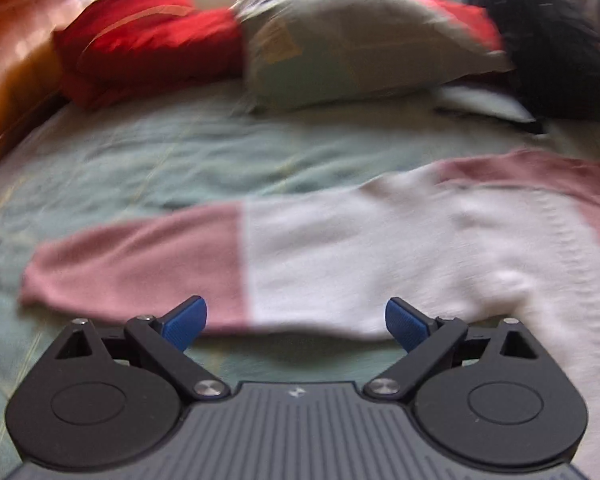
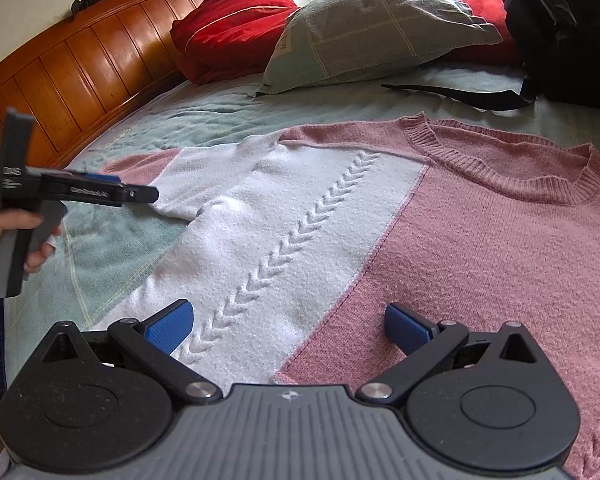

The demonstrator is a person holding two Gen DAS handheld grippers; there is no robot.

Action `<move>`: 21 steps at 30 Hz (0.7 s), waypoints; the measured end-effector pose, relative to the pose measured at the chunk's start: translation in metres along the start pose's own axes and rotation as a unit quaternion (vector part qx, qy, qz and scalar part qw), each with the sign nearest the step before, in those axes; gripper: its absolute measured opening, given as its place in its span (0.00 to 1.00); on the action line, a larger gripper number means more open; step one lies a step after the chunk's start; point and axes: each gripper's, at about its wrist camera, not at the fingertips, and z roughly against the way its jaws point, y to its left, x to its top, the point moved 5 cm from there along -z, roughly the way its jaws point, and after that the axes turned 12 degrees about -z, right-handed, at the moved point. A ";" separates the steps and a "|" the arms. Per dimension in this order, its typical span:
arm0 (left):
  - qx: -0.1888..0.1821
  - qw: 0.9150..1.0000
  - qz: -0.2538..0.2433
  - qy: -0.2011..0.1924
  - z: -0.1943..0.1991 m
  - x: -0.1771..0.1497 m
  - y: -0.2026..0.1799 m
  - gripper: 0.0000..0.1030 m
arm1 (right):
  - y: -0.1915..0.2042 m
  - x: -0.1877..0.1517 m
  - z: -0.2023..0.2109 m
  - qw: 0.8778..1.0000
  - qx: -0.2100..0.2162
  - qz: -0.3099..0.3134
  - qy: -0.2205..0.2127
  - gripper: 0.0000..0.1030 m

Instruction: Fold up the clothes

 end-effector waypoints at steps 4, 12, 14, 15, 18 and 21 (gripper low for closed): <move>-0.059 0.997 -0.046 -0.021 0.006 0.014 -0.054 0.94 | -0.001 0.000 0.001 1.000 0.002 -0.001 0.001 1.00; -0.046 0.994 -0.102 0.007 -0.014 -0.003 -0.086 0.95 | -0.006 0.002 0.000 1.000 0.014 -0.011 0.003 1.00; -0.043 0.994 -0.096 0.008 -0.011 -0.008 -0.081 0.96 | -0.007 0.002 -0.001 1.000 0.013 -0.008 0.003 1.00; -0.042 0.995 -0.093 0.008 -0.009 -0.011 -0.078 0.96 | -0.007 0.001 -0.001 1.000 0.012 -0.006 0.003 1.00; -0.029 0.996 -0.089 0.014 -0.002 -0.018 -0.071 0.95 | -0.006 0.001 -0.003 1.000 0.010 -0.001 0.003 1.00; -0.011 0.997 -0.077 0.022 0.013 -0.020 -0.065 0.94 | -0.005 -0.001 -0.005 1.000 0.004 0.007 0.002 1.00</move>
